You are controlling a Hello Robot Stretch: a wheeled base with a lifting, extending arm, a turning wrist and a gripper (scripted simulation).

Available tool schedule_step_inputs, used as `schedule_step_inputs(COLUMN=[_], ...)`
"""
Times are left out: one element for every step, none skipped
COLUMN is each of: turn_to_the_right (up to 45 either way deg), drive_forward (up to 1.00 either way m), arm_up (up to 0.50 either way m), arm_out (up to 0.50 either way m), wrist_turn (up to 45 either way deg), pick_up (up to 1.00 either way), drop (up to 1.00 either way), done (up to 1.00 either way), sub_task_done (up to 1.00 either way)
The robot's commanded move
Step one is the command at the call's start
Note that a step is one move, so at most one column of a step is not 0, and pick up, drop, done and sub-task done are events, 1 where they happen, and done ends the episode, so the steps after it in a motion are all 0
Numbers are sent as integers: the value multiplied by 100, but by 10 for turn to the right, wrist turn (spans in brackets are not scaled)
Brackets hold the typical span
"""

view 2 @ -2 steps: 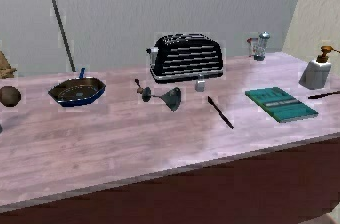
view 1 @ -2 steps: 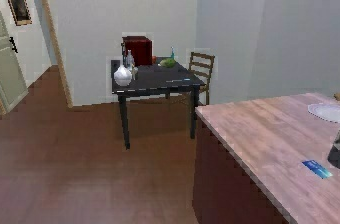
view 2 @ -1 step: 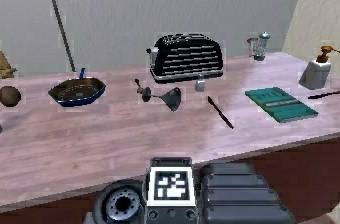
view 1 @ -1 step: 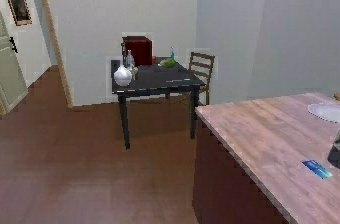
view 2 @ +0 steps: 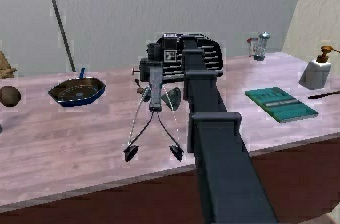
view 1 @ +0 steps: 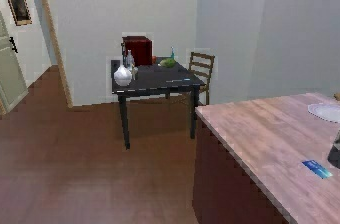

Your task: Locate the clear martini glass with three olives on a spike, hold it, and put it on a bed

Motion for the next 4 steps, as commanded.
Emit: schedule_step_inputs(turn_to_the_right=[0,0,0,0], drive_forward=[0,0,0,0], arm_up=[0,0,0,0], arm_out=[0,0,0,0], wrist_turn=[450,450,450,450], pick_up=[0,0,0,0], drop=[0,0,0,0], done=[0,0,0,0], sub_task_done=[0,0,0,0])
